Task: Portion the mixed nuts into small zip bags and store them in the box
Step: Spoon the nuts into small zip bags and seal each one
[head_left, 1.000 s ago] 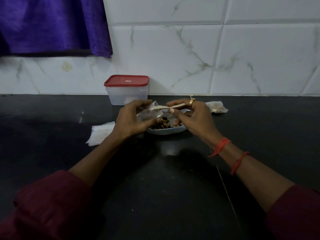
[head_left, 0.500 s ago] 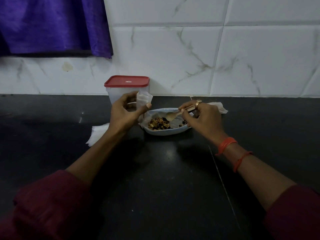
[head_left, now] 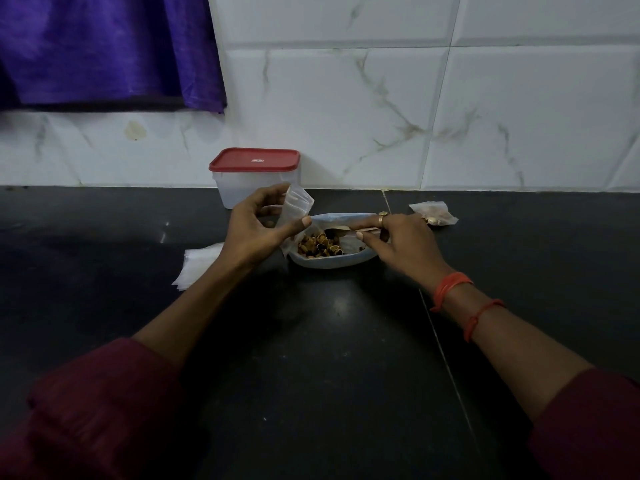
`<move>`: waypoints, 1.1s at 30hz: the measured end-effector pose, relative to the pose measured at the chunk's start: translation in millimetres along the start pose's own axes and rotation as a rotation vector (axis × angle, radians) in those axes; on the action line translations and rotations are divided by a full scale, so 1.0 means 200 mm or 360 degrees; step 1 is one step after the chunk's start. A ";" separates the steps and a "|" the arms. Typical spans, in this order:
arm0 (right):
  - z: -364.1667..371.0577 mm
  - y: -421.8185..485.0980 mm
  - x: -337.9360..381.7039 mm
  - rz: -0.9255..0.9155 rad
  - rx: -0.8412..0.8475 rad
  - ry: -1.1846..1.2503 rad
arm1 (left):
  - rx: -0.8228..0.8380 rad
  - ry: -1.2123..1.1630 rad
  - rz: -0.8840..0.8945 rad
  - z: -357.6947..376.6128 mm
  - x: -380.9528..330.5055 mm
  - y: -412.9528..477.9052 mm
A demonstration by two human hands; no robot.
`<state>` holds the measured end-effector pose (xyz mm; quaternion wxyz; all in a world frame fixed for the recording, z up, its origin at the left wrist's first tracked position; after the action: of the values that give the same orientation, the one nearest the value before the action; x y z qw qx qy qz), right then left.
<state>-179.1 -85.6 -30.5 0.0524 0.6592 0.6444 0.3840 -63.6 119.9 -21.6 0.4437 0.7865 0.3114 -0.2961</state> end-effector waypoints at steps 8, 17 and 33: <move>-0.06 -0.01 -0.08 0.0382 -0.0061 0.0491 | 0.0064 -0.0022 0.0000 0.02 -0.01 -0.01; 0.08 -0.03 -0.10 0.0593 0.0013 0.0483 | 0.0096 -0.0033 -0.0003 0.03 -0.02 -0.01; 0.06 -0.08 -0.15 0.1054 -0.0185 0.0937 | 0.0108 0.0079 0.0003 0.04 -0.02 -0.01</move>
<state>-181.2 -104.5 -60.4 -0.2222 0.6885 0.3633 0.5870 -69.2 113.6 -24.1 0.4092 0.8084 0.3116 -0.2863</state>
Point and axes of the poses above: each hand's wrist, its own y-axis towards the middle knuckle, its own z-axis out of the palm, x = y × z, the point moved 8 cm from there along y, towards the middle knuckle, and after that the axes turned 7 degrees about y, right-handed, at the moved point
